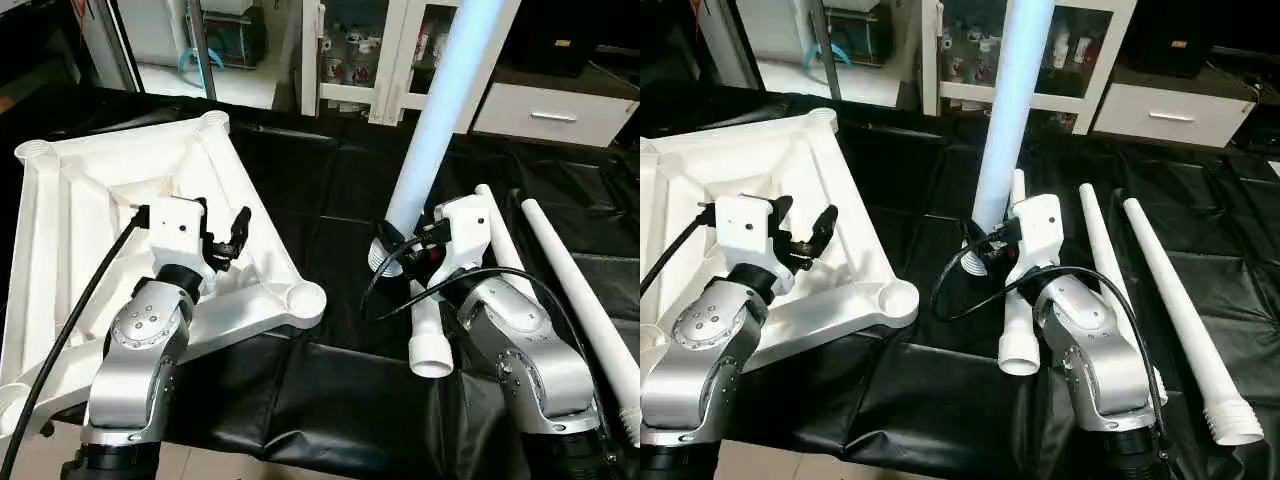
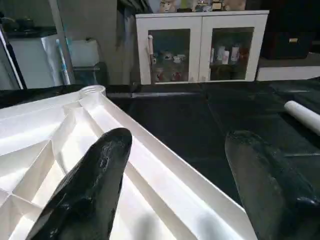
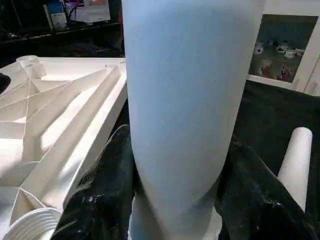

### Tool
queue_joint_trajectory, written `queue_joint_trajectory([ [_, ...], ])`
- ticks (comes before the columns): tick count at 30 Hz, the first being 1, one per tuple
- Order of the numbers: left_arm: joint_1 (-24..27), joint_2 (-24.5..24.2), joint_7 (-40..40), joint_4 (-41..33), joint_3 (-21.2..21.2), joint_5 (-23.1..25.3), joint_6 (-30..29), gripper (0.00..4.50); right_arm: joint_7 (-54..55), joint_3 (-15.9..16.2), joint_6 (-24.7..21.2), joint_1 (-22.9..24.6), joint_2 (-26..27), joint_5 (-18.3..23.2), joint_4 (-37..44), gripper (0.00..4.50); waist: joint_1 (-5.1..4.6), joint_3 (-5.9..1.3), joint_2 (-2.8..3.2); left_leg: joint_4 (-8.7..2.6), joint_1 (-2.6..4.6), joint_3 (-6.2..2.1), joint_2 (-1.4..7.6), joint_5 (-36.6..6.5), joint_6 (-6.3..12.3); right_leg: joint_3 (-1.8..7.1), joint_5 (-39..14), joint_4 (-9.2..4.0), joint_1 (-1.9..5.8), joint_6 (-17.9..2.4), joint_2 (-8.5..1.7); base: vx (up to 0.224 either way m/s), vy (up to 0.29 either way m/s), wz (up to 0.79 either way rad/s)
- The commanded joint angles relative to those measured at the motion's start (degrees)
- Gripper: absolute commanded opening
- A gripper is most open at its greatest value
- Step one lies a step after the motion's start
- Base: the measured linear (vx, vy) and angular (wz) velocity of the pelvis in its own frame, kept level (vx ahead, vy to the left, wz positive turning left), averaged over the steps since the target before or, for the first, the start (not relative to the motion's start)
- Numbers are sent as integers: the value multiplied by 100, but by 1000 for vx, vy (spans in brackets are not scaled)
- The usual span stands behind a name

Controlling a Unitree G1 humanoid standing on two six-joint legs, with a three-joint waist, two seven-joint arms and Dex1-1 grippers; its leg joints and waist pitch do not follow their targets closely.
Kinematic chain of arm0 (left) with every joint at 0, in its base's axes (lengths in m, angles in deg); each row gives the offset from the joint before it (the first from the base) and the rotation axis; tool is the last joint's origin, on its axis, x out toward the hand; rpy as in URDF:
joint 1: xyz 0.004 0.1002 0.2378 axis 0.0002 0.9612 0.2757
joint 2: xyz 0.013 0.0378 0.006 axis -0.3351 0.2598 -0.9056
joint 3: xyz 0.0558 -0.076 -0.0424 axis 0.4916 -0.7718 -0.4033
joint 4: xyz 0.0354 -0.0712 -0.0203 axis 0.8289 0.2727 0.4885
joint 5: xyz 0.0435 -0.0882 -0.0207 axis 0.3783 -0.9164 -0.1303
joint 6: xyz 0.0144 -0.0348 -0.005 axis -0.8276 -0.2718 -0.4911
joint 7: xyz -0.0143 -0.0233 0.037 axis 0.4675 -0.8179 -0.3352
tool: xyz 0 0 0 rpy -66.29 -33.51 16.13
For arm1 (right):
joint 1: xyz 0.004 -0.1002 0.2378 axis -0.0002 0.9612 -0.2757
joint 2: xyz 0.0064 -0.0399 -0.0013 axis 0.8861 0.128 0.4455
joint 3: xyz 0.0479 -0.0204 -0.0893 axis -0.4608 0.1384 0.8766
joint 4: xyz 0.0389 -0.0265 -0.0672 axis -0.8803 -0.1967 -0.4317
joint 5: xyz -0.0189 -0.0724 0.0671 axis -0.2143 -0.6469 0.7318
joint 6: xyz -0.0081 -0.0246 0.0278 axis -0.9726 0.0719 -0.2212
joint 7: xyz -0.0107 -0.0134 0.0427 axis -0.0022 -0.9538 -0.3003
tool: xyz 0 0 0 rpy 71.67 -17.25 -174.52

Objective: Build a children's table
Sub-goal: Pick table leg

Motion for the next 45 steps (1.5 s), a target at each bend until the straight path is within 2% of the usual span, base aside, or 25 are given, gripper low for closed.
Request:
queue_joint_trajectory([
  [1,-93,-29,53,-50,36,-51,-97,347,6,17,117,-56,-12,-64,7,188,18,-447,80,-337,-22,-44,60,342,926,183,238,-235,420,-1393,-195,0,0,0],
  [5,-80,-31,56,-64,38,-58,-101,347,3,25,115,-45,-13,-71,15,188,-5,-444,83,-345,65,-74,87,387,1095,155,326,-194,346,-1417,-191,0,0,0],
  [8,-75,-30,53,-72,39,-58,-108,347,-4,34,118,-49,-16,-78,4,188,13,-445,71,-323,9,-49,53,385,1106,182,283,-218,396,-1444,-212,0,0,0],
  [9,-71,-29,54,-80,39,-62,-112,347,-5,36,118,-50,-16,-80,4,188,26,-442,60,-319,-45,-35,35,343,1045,199,193,-248,444,-1437,-215,0,0,0],
  [10,-68,-29,55,-86,38,-64,-114,347,-5,37,118,-50,-16,-80,5,188,33,-442,65,-321,-57,-36,40,337,1021,195,152,-255,450,-1428,-217,0,0,0],
  [12,-60,-29,55,-101,34,-70,-119,347,-3,41,116,-45,-15,-83,13,188,29,-448,75,-332,-26,-53,57,386,983,178,173,-239,428,-1391,-194,0,0,0],
  [15,-55,-27,56,-102,32,-74,-119,347,-5,47,116,-44,-17,-92,12,188,-4,-449,85,-351,80,-92,90,419,1084,147,284,-191,348,-1379,-173,0,0,0],
  [16,-56,-20,60,-101,28,-85,-116,347,-11,50,116,-42,-20,-99,13,188,-6,-447,86,-346,87,-94,92,422,1146,145,295,-188,339,-1394,-183,0,0,0],
  [20,-58,-19,62,-97,35,-80,-112,347,-12,50,123,-40,-21,-107,5,188,42,-442,65,-317,-64,-34,23,304,1037,205,93,-271,475,-1412,-218,0,0,0],
  [22,-61,-16,66,-96,38,-79,-111,347,-15,52,130,-34,-25,-109,7,188,50,-444,77,-326,-67,-41,29,316,942,200,70,-276,486,-1367,-201,0,0,0],
  [23,-62,-14,69,-95,40,-78,-111,347,-16,53,134,-31,-26,-110,7,188,46,-445,86,-336,-46,-50,39,331,928,188,94,-266,469,-1347,-188,0,0,0],
  [25,-64,-12,72,-94,40,-78,-112,347,-21,50,136,-29,-20,-122,7,188,12,-449,100,-360,61,-98,82,392,978,146,209,-215,386,-1307,-157,0,0,0],
  [27,-65,-6,79,-96,41,-90,-117,347,-23,50,138,-31,-14,-134,5,188,-19,-447,103,-360,143,-129,115,410,1173,126,283,-177,312,-1335,-172,0,0,0],
  [29,-61,-5,84,-99,48,-101,-121,347,-21,53,139,-32,-16,-139,3,188,-3,-447,81,-331,82,-98,74,419,1243,154,254,-203,365,-1369,-201,0,0,0],
  [31,-57,-4,85,-104,50,-105,-122,347,-23,53,138,-29,-19,-139,6,188,51,-431,65,-305,-86,-32,-3,290,1099,220,19,-300,507,-1388,-230,0,0,0],
  [33,-56,-10,85,-104,51,-118,-124,347,-25,55,137,-28,-26,-140,6,188,55,-400,78,-356,-36,-33,52,137,894,203,-237,-325,488,-1394,-216,0,0,0],
  [34,-53,-10,85,-105,51,-122,-123,347,-27,56,134,-28,-29,-140,8,188,35,-406,101,-383,52,-63,89,112,824,169,-218,-300,445,-1369,-185,0,0,0],
  [36,-48,-8,84,-110,53,-125,-123,347,-29,56,132,-26,-32,-140,11,188,7,-437,107,-373,94,-122,81,299,927,138,-7,-253,443,-1282,-156,28,-2,1],
  [37,-48,-8,84,-110,53,-125,-123,347,-29,56,132,-26,-32,-140,11,188,-8,-457,112,-363,183,-158,87,445,1082,126,172,-206,381,-1236,-141,57,-4,2],
  [38,-45,-6,84,-114,55,-125,-123,347,-30,56,130,-24,-34,-140,14,188,-23,-443,107,-368,204,-175,91,464,1174,123,210,-190,352,-1224,-134,61,0,4],
  [39,-42,-5,84,-117,56,-126,-122,347,-31,57,130,-24,-35,-141,14,188,-19,-448,101,-346,209,-182,81,529,1328,124,227,-183,354,-1215,-153,0,0,0],
  [41,-40,-6,85,-118,55,-126,-122,347,-30,59,130,-24,-35,-141,14,188,23,-452,71,-285,71,-114,-27,575,1384,188,205,-241,492,-1218,-184,0,0,0],
  [42,-36,-8,86,-119,54,-127,-120,347,-27,63,129,-26,-34,-144,13,188,62,-456,45,-235,-73,-76,-104,568,1318,248,173,-303,621,-1205,-185,0,0,0],
  [44,-38,-12,86,-117,55,-127,-121,347,-26,66,129,-30,-33,-147,8,188,78,-477,65,-250,-48,-111,-85,670,1225,235,360,-262,626,-1165,-128,0,0,0],
  [45,-39,-13,86,-115,56,-126,-121,347,-27,67,130,-32,-34,-149,5,188,46,-495,100,-272,78,-187,-49,915,1327,166,584,-180,526,-1043,-52,92,-21,16],
])
